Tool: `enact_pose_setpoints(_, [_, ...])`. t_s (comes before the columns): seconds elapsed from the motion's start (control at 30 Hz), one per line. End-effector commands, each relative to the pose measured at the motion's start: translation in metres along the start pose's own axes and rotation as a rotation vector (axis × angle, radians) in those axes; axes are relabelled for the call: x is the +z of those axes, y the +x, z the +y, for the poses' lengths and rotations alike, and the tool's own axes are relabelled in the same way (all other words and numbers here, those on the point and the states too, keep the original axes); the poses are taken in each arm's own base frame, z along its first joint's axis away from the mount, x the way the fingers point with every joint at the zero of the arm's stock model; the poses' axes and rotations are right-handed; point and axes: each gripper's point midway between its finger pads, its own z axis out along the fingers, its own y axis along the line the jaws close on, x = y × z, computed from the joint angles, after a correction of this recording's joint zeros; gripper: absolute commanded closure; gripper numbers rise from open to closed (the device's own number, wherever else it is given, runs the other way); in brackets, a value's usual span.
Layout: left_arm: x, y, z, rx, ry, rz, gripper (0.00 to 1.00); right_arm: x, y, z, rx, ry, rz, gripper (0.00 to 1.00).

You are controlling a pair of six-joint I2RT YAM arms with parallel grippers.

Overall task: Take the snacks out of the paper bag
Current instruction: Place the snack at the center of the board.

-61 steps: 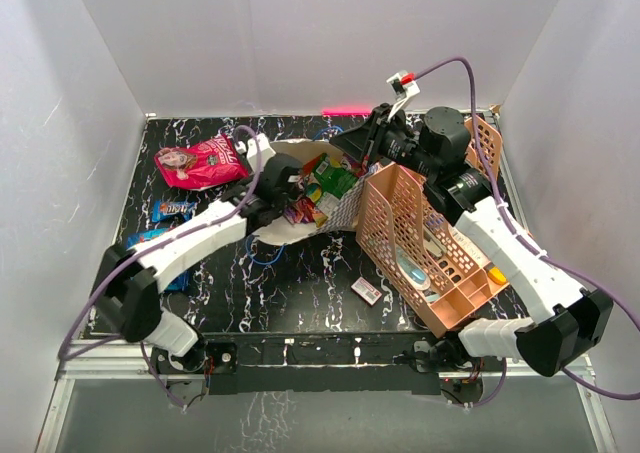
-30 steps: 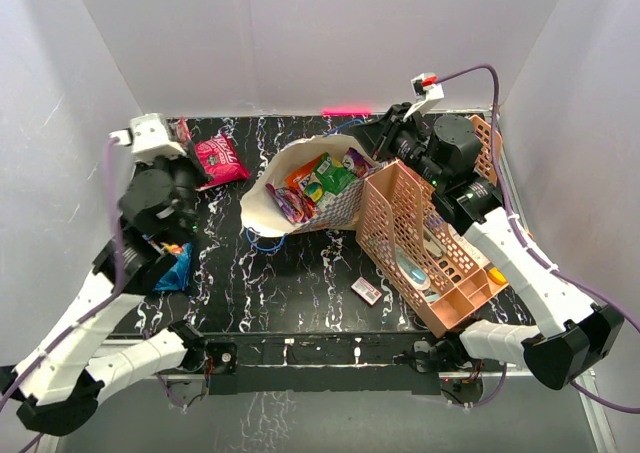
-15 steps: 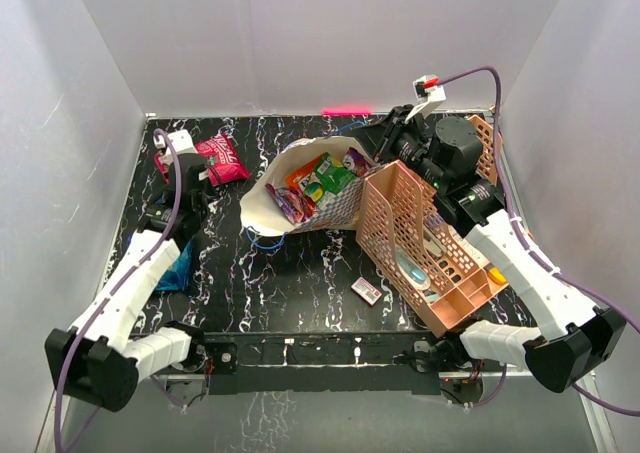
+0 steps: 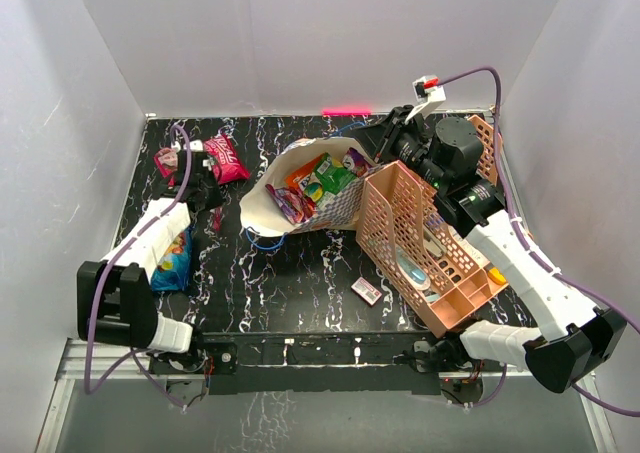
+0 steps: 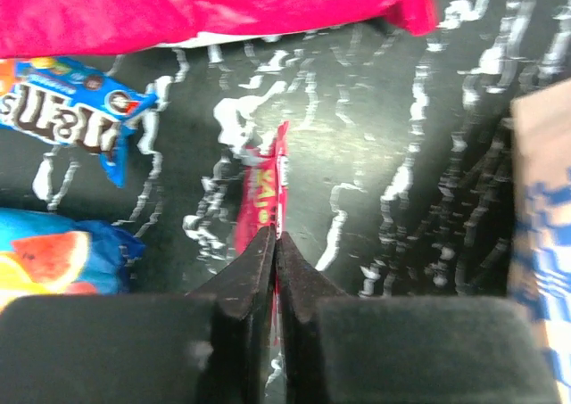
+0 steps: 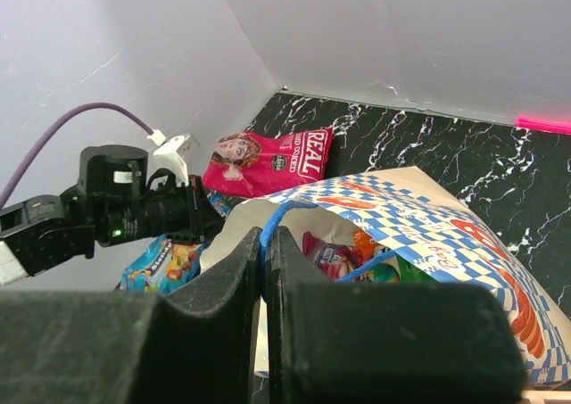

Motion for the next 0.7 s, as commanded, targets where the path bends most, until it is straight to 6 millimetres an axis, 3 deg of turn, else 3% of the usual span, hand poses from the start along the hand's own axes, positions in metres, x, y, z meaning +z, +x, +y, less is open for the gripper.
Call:
enact_pose_setpoints(0.0, [0.007,-0.008,0.036,-0.012,-0.173,-0.008,0.79,-0.006,-0.022,0.016,-0.022,-0.056,-0.072,0.92])
enact_pose_setpoints(0.07, [-0.006,-0.018,0.052,-0.036,-0.270,-0.043,0.41,-0.007,-0.022,0.016,-0.027,-0.054,-0.072,0.92])
enact_pose_setpoints(0.13, [-0.023,-0.032,0.057,-0.070,-0.297,-0.106,0.26,-0.007,-0.022,0.015,-0.028,-0.049,-0.072,0.92])
enact_pose_setpoints(0.27, [-0.059,-0.062,0.048,-0.136,-0.230,-0.208,0.25,-0.005,-0.019,0.014,-0.029,-0.053,-0.064,0.92])
enact_pose_setpoints(0.4, [-0.074,-0.079,0.016,-0.119,-0.066,-0.208,0.22,0.001,-0.010,0.019,-0.020,-0.096,-0.034,0.92])
enact_pose_setpoints(0.57, [-0.102,-0.102,-0.017,-0.097,0.107,-0.230,0.18,0.009,0.016,0.048,-0.014,-0.305,0.098,0.92])
enact_pose_setpoints(0.67, [-0.115,-0.106,-0.045,-0.061,0.253,-0.222,0.18,0.013,0.028,0.055,0.005,-0.371,0.155,0.92])
